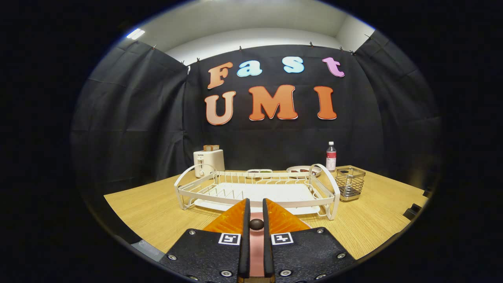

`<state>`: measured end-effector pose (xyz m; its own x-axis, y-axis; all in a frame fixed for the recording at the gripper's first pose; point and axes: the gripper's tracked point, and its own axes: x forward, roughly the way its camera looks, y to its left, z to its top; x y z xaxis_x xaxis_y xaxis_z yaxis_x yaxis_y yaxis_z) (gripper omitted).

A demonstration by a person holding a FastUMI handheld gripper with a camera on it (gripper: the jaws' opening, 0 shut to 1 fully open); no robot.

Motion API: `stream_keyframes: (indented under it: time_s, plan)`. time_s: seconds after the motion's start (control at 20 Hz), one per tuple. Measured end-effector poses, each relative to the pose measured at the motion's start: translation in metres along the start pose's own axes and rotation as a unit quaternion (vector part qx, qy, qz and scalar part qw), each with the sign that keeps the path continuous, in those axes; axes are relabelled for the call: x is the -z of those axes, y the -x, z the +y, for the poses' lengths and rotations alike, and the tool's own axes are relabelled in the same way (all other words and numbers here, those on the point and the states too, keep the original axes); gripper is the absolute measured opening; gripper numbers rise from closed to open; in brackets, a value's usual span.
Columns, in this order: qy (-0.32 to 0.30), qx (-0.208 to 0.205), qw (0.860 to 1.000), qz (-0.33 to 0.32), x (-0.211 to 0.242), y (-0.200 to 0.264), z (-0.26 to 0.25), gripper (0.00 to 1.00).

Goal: Take the plate from the dish rack, then take the spoon from the basket and place it into the plate.

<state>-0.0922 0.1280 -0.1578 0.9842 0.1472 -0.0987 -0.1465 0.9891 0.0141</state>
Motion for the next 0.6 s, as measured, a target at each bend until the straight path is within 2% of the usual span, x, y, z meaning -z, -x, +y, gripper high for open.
stream_keyframes:
  time_s: [0.25, 0.35, 0.45, 0.5, 0.55, 0.6]
  plan:
    - [-0.002, 0.009, 1.0, 0.023, 0.009, 0.003, -0.007, 0.21]
    - [-0.003, 0.008, 1.0, 0.024, 0.008, 0.003, -0.009, 0.28]
    - [-0.004, 0.011, 1.0, 0.023, 0.004, 0.005, -0.014, 0.45]
    - [-0.004, 0.012, 1.0, 0.022, 0.001, 0.005, -0.017, 0.58]
    - [-0.004, 0.013, 1.0, 0.023, -0.001, 0.005, -0.02, 0.63]
    - [-0.004, 0.015, 1.0, 0.025, -0.004, 0.006, -0.024, 0.72]
